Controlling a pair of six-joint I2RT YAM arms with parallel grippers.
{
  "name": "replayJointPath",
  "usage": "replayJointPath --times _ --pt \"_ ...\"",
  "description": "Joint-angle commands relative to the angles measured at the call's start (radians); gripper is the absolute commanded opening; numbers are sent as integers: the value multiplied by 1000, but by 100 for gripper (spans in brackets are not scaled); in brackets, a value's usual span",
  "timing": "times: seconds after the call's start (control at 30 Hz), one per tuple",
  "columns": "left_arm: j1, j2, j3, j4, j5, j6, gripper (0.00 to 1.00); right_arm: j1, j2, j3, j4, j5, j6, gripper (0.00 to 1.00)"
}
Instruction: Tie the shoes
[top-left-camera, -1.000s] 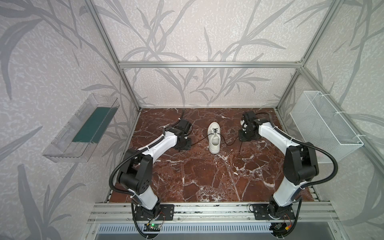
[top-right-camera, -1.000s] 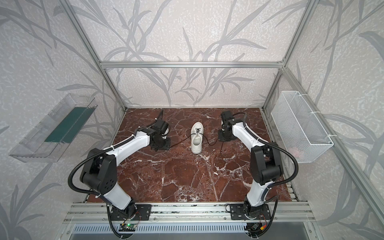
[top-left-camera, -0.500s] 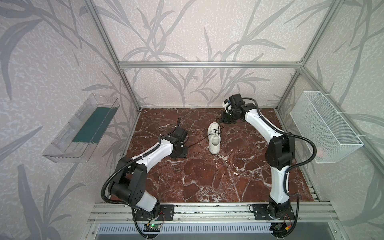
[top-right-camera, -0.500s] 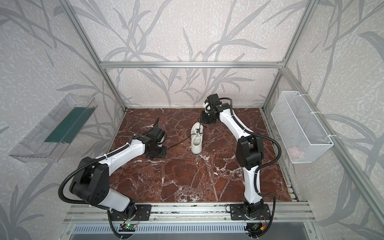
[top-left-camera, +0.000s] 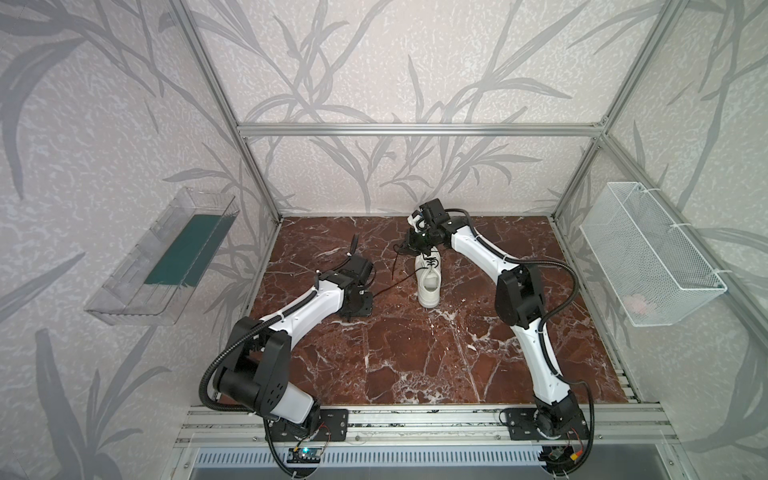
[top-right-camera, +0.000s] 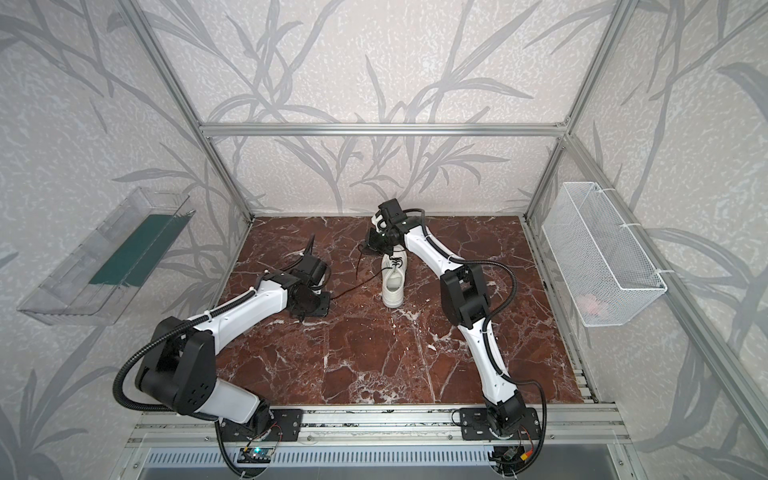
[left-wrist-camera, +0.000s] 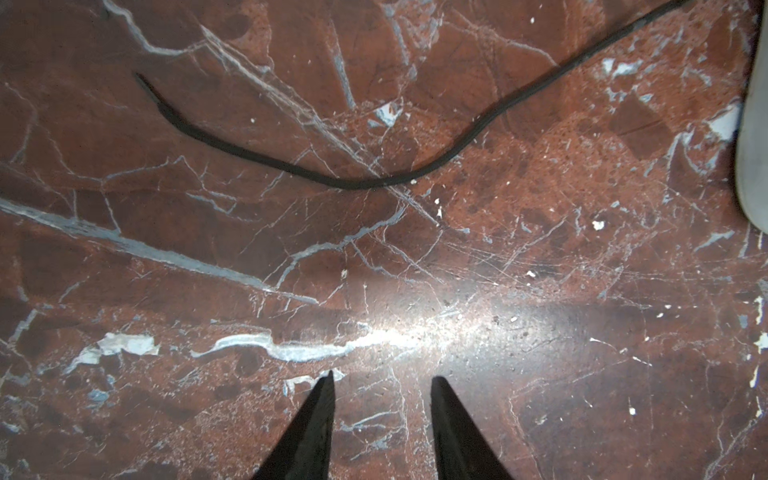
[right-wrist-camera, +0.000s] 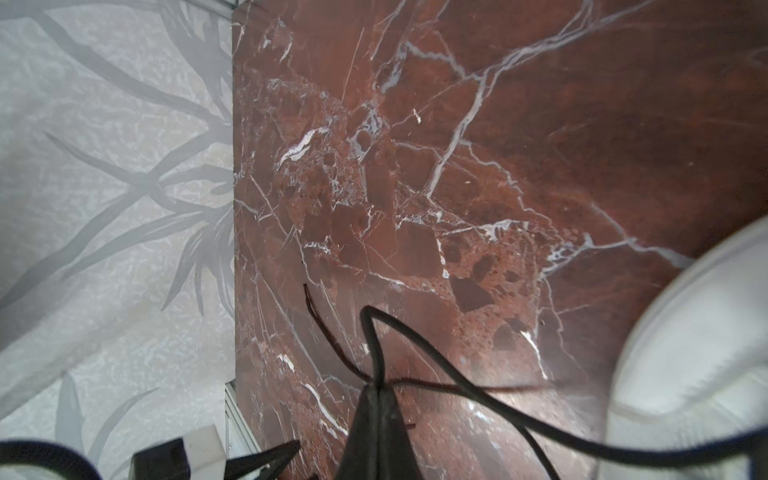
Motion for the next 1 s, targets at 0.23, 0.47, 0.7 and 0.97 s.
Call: replayJointPath --times 0.23,0.47,0.7,0.97 --pt "10 -28 -16 -5 -9 -22 41 19 185 242 95 -2 183 0" --pt "10 -31 -14 -4 -4 -26 44 18 238 307 87 -10 204 39" --pt "10 -7 7 -3 1 -12 46 14 178 287 53 5 143 61" --pt "10 70 80 -14 9 89 45 -8 53 235 -15 14 53 64"
